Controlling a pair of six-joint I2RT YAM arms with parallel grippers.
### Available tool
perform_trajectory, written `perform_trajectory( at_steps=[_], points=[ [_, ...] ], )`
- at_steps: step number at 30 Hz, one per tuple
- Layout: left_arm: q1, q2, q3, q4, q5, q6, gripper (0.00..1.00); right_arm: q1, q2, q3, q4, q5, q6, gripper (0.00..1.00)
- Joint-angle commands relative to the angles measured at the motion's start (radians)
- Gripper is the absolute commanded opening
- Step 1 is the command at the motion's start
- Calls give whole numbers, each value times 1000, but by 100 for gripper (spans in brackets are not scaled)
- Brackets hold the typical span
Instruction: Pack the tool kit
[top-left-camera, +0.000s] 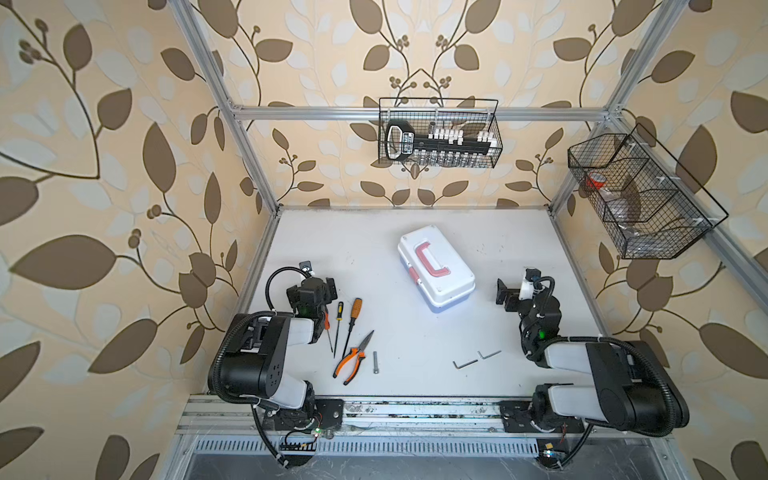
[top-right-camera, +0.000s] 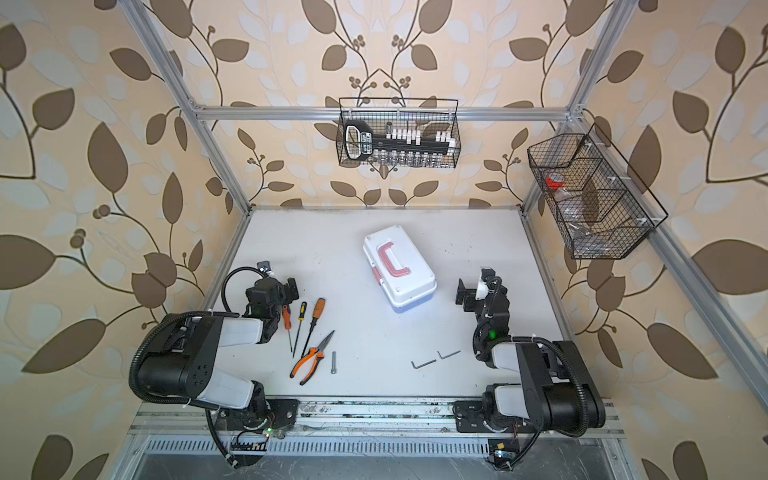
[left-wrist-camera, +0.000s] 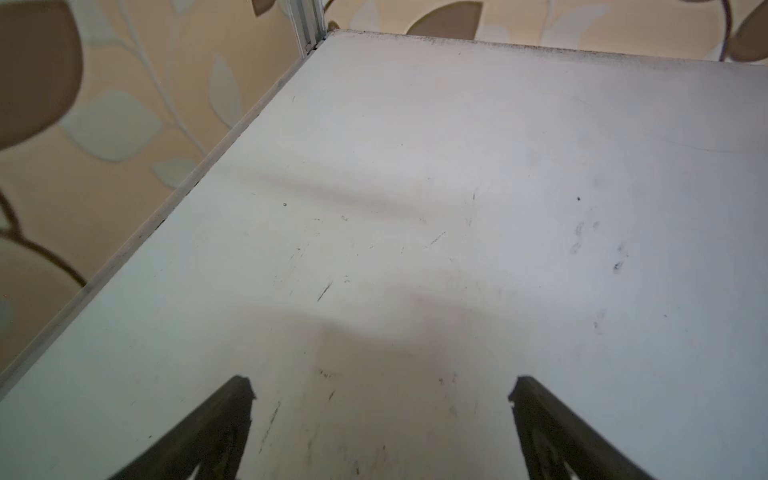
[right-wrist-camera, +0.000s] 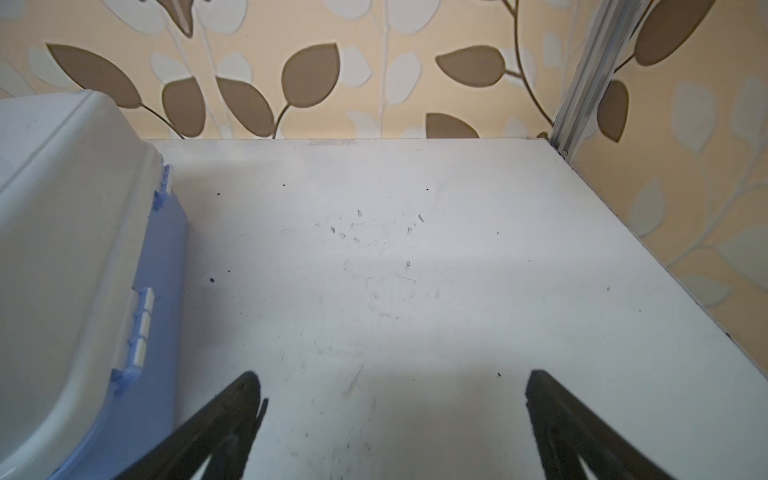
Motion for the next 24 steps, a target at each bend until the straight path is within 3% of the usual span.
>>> perform_trajectory(
  at_steps=[1, 24],
  points=[
    [13, 5, 28, 39, -20, 3, 99, -3, 4, 24, 26, -10, -15, 100],
    [13, 6, 30, 36, -19, 3, 99, -24, 8, 24, 29, -41, -3, 100]
  ],
)
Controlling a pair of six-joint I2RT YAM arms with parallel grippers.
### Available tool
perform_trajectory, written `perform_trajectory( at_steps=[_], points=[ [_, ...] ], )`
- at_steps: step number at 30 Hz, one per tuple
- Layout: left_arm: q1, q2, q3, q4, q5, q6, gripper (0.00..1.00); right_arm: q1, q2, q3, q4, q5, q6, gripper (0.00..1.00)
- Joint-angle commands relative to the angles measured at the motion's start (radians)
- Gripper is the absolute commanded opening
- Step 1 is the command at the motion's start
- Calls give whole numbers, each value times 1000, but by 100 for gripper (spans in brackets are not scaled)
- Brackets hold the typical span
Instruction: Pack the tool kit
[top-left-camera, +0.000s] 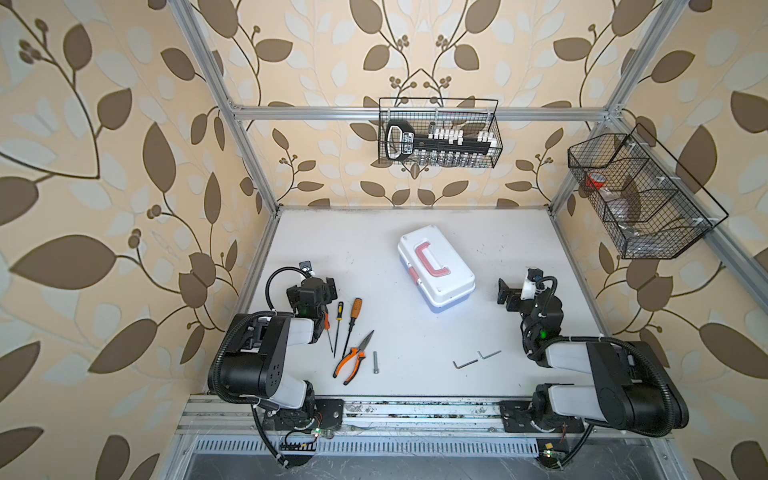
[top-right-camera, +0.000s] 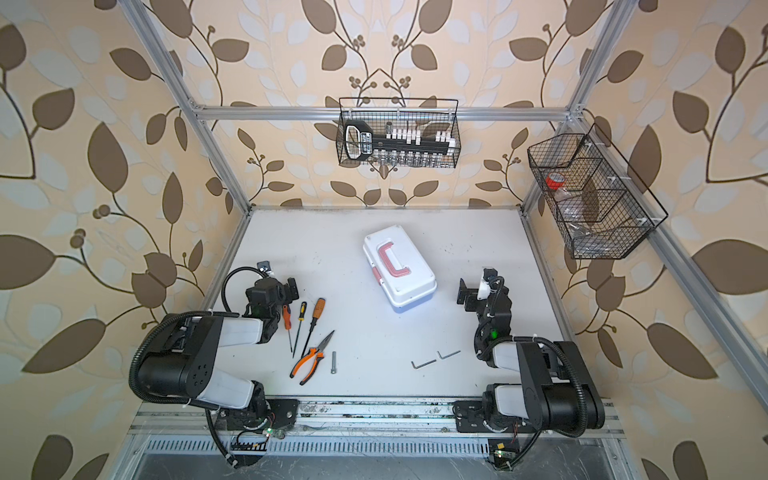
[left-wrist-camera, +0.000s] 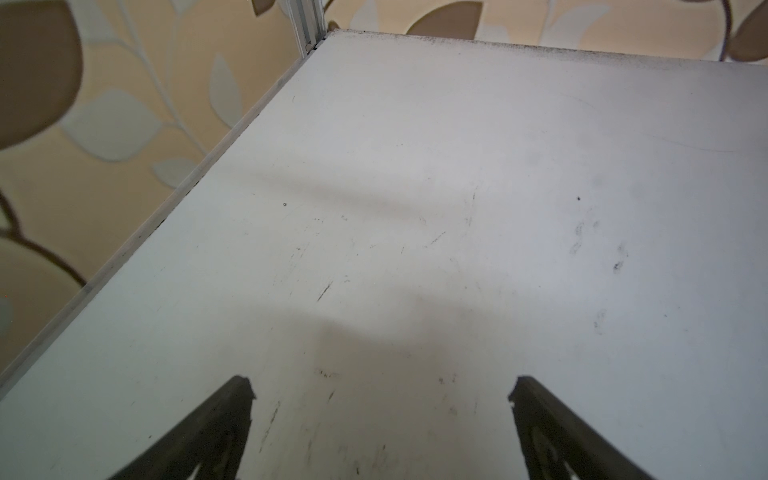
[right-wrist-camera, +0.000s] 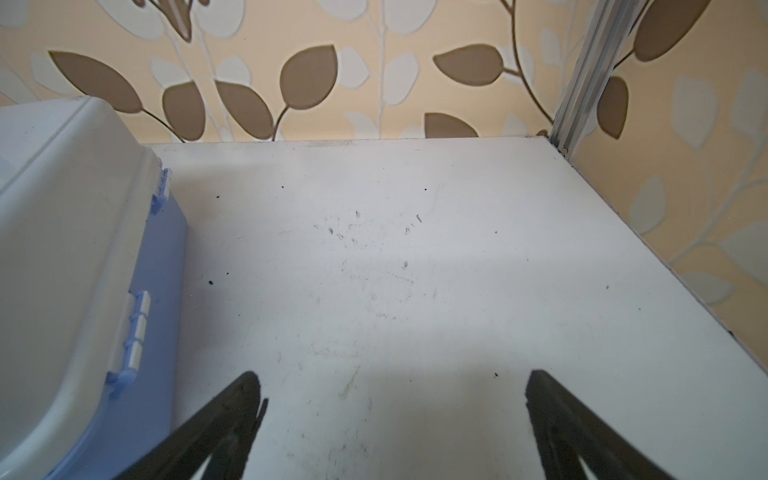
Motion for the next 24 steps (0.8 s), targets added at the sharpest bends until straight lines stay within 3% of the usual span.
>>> perform_trajectory(
  at_steps=[1, 6, 8, 9, 11, 14, 17, 19, 21, 22, 24],
  points=[
    [14, 5, 31, 36, -19, 3, 99, 7, 8, 23, 30, -3, -13, 100],
    [11, -18, 27, 56, -44, 16, 99, 61, -43, 32, -12, 225, 8, 100],
    [2, -109, 108, -181, -9, 26, 99, 83, -127, 103, -211, 343, 31, 100],
    [-5, -135, 139, -240, 5, 43, 99, 89, -160, 142, -294, 375, 37, 100],
    [-28, -169, 165, -277, -72, 38, 99, 110, -210, 172, -354, 444, 38, 100],
    [-33, -240, 222, -373, -135, -100, 99, 197, -313, 225, -514, 614, 37, 100],
    [-44, -302, 342, -548, -112, -259, 99, 333, -408, 270, -615, 876, 0, 100],
    [-50, -332, 433, -719, -116, -472, 99, 400, -450, 319, -707, 979, 33, 100],
    [-50, -344, 544, -973, -143, -756, 99, 425, -480, 386, -867, 931, 97, 100],
    [-50, -346, 577, -1038, -124, -795, 99, 424, -486, 418, -949, 871, 142, 100],
    [-49, -356, 609, -1038, 11, -756, 99, 422, -483, 485, -1055, 724, 201, 100]
  ],
)
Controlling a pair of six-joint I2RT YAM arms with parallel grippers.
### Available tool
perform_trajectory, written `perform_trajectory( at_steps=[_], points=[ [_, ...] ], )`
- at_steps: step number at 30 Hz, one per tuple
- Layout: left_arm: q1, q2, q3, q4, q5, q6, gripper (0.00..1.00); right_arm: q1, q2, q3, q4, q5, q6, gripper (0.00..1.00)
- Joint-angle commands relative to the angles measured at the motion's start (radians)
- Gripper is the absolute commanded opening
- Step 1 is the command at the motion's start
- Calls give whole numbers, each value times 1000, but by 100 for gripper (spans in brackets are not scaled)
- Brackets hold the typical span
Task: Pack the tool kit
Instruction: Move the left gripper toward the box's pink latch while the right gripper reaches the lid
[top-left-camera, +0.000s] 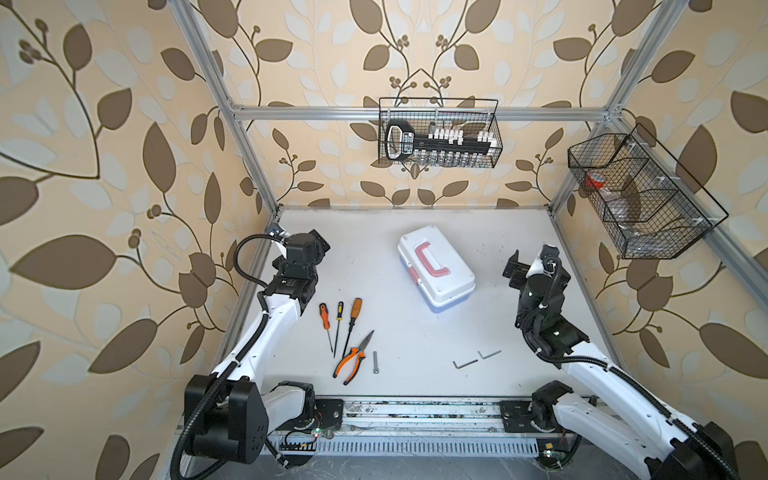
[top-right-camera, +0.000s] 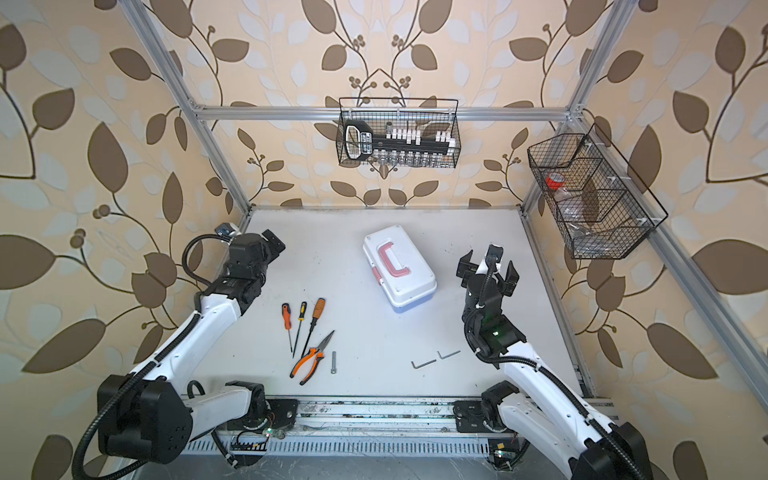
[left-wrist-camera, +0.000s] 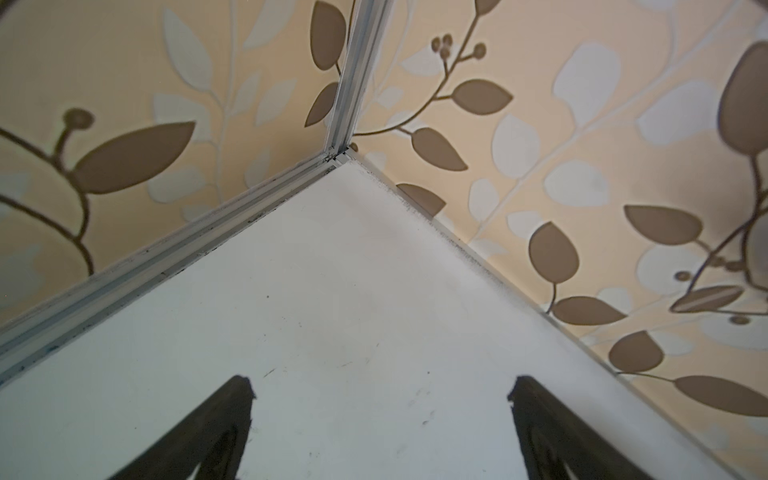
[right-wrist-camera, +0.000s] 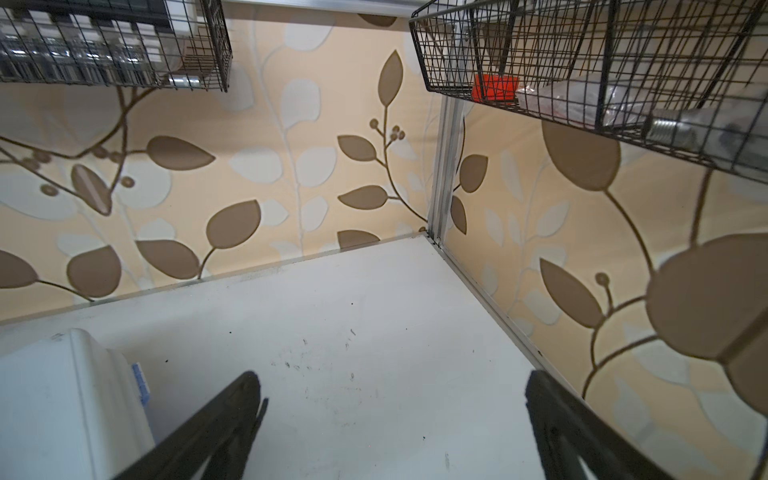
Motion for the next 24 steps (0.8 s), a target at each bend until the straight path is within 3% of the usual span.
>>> perform_trajectory(
  at_steps=[1, 5, 9, 11, 16, 19, 24],
  points=[
    [-7, -34, 60, -219, 148, -190, 99, 3, -2, 85, -281, -117, 90, 100],
    [-7, -11, 59, -199, 430, -196, 98, 19, 92, 194, -394, -213, 120, 100],
    [-9, 87, 29, -89, 723, -199, 82, 84, 204, 286, -456, -189, 95, 100],
    [-19, 137, 0, -12, 811, -214, 78, 96, 256, 327, -476, -246, 84, 100],
    [-108, 200, -43, 101, 860, -203, 77, 90, 348, 397, -500, -435, 82, 93],
    [-169, 241, -56, 178, 888, -199, 86, 43, 394, 439, -508, -627, 87, 86],
    [-185, 357, -85, 391, 1030, -255, 98, -74, 477, 475, -481, -935, 162, 77]
  ],
)
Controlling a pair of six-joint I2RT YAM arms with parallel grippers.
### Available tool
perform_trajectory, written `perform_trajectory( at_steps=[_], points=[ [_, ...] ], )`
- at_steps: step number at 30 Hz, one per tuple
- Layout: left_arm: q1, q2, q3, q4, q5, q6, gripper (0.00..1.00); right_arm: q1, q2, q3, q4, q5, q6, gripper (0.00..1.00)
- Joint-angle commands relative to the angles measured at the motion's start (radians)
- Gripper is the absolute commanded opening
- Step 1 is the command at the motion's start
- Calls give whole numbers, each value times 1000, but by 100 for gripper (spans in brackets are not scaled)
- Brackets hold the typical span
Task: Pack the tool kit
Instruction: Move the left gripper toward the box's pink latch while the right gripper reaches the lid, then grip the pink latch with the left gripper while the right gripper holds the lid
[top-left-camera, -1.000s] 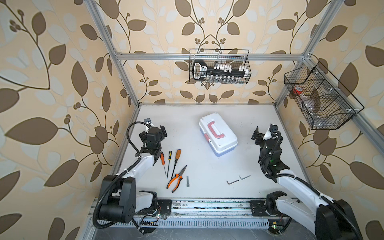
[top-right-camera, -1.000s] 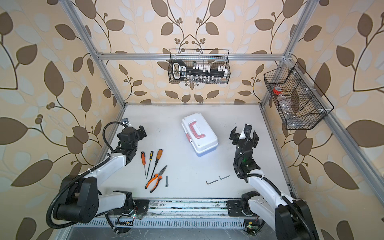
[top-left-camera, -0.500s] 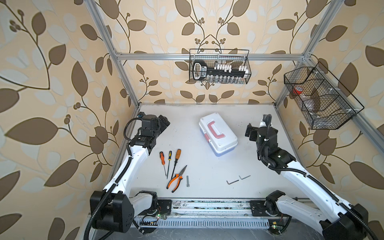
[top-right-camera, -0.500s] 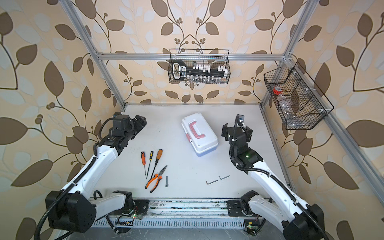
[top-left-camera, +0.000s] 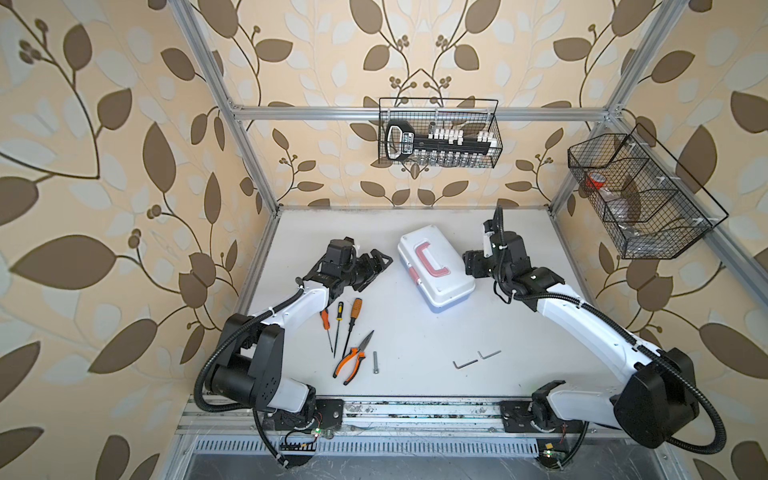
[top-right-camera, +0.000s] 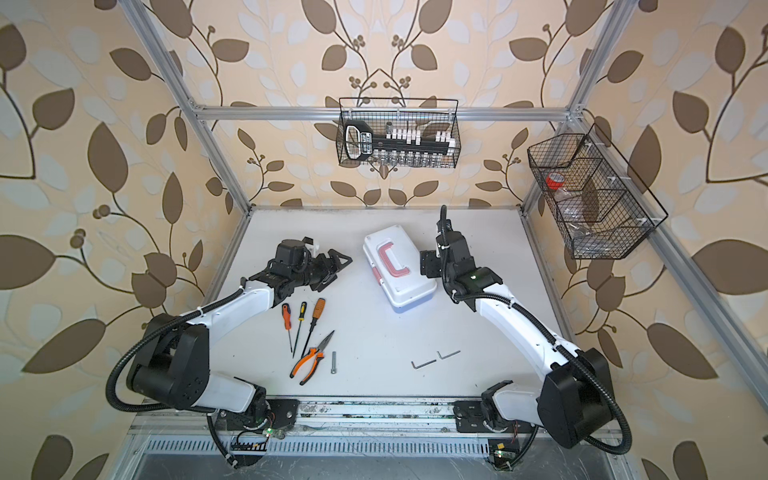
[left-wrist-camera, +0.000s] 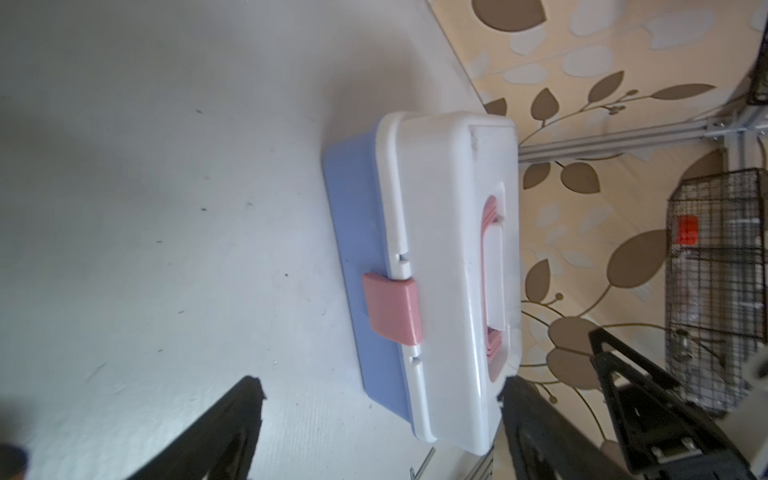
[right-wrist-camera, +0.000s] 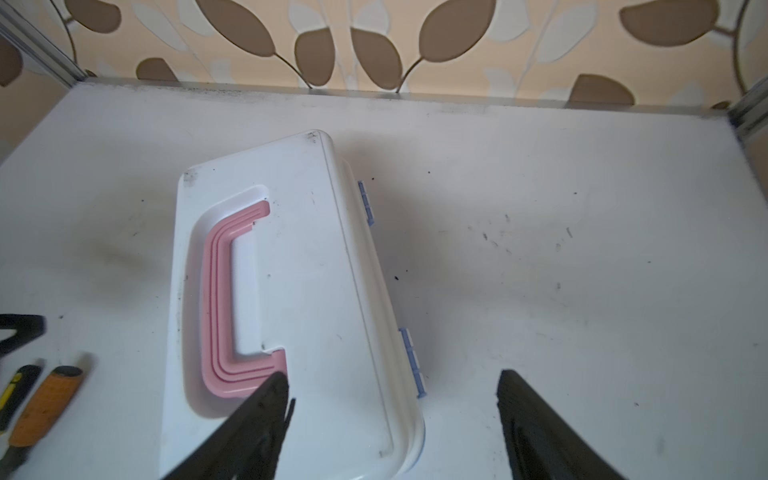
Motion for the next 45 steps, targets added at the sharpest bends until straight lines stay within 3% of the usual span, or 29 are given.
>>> perform_trajectory(
  at_steps=[1, 6, 11, 18, 19, 23, 33, 41, 45],
  points=[
    [4, 51, -29, 204, 124, -26, 99, -57, 43, 33, 2, -258, 49, 76],
    [1, 64, -75, 299, 142, -26, 99, -80, 117, 73, -6, -316, 58, 79],
    [-8, 122, -118, 423, 183, -91, 99, -65, 202, 143, -25, -295, 41, 86],
    [-14, 311, -116, 682, 258, -246, 99, 17, 324, 286, -109, -140, -91, 95],
    [-16, 339, -113, 719, 266, -268, 99, 27, 345, 304, -121, -133, -113, 100],
    [-23, 405, -105, 810, 282, -315, 99, 37, 401, 353, -141, -123, -152, 100],
    [-48, 461, -70, 829, 283, -317, 99, 51, 501, 423, -164, -89, -194, 100],
    [-61, 522, -44, 900, 305, -375, 99, 45, 515, 403, -138, -75, -139, 97],
    [-66, 533, -35, 923, 302, -391, 99, 8, 511, 368, -109, -135, -96, 94]
  ],
)
